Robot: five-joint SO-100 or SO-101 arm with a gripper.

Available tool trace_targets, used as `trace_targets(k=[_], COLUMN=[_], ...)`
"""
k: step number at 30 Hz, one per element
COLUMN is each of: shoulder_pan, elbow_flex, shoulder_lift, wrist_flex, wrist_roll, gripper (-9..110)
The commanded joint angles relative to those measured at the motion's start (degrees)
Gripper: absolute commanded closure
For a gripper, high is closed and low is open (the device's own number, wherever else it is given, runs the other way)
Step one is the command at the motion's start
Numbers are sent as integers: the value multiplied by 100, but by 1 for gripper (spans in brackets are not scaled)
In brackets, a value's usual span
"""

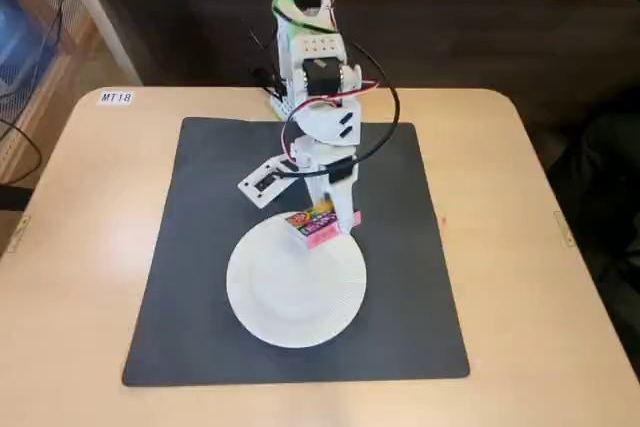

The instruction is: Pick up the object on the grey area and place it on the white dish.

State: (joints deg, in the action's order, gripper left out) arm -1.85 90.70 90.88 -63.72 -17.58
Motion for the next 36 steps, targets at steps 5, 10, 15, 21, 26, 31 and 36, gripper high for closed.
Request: trace_targets(k=[5,10,15,21,26,31,36], shoulder_pan=[211,105,149,176,149,167,237], elbow_flex=[-1389,-2900,-3111,-3111,-3120,-3120,-3129], shoulder_lift=[-932,-2004,-2162,-2268,-2294,-2250,-1986], wrist_flex=[-316,-870,-1011,-1116,-1178,-1257,-1459], wrist_roll=[686,686,809,949,993,1011,1116], gripper=[86,87,84,75,66,64,73])
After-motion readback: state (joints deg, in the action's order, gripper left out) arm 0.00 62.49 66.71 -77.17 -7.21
